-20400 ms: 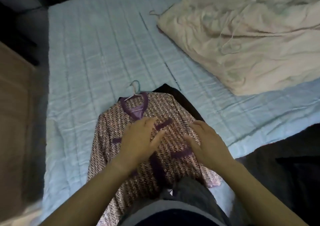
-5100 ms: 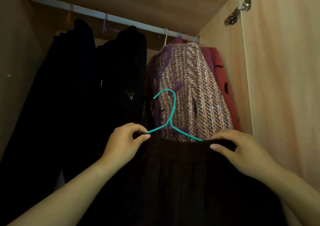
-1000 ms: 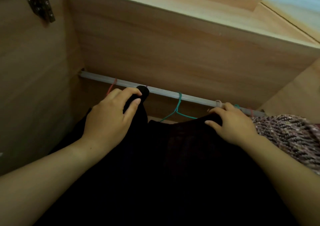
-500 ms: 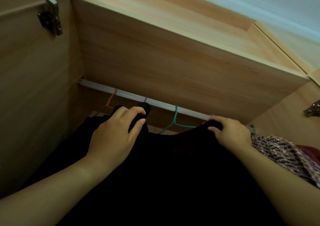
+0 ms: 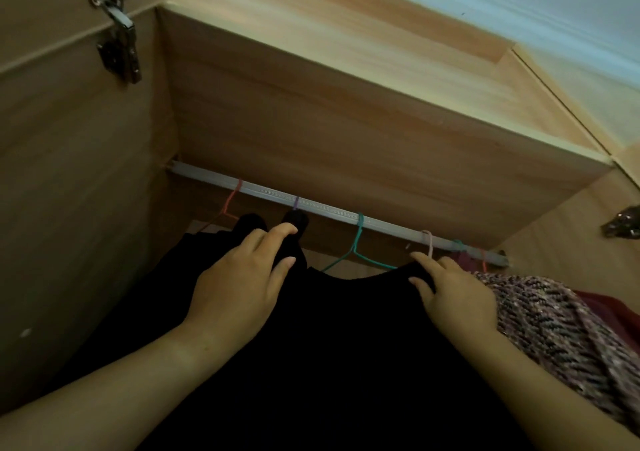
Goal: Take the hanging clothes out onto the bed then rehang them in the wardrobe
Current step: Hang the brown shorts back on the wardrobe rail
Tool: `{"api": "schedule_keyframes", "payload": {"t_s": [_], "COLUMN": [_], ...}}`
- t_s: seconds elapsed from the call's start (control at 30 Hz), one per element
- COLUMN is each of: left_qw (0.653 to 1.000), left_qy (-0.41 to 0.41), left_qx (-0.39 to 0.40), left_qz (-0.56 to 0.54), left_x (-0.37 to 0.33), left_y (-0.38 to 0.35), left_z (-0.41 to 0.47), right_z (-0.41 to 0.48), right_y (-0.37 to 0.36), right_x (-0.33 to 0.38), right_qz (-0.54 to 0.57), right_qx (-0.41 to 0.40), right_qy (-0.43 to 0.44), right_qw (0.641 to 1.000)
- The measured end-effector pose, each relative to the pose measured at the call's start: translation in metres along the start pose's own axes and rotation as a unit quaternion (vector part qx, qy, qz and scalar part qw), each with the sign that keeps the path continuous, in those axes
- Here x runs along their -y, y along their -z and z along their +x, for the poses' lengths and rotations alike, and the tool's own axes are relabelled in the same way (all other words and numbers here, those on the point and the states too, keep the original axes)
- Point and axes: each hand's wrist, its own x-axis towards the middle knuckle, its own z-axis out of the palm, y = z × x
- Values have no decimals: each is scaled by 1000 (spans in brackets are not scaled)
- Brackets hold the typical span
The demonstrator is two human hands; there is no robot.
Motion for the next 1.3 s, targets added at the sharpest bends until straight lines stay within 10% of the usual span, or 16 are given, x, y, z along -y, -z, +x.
{"api": "schedule_keyframes", "payload": {"t_s": [0.3, 0.77, 1.3], "left_qw": [998, 966, 803], "left_qy": [3, 13, 209], "left_qx": [39, 216, 526], "left_qz": [57, 142, 186], "left_x": [-16, -60, -174], "left_y": [11, 37, 171], "left_z": [-10, -175, -432], "right_z": [-26, -230, -501], "right_y": [16, 45, 162], "right_x": [21, 69, 69], "right_qz": [-10, 82, 175], "right_qx": [-77, 145, 410], "right_qy": [89, 13, 14], "right_qw": [993, 986, 895]}}
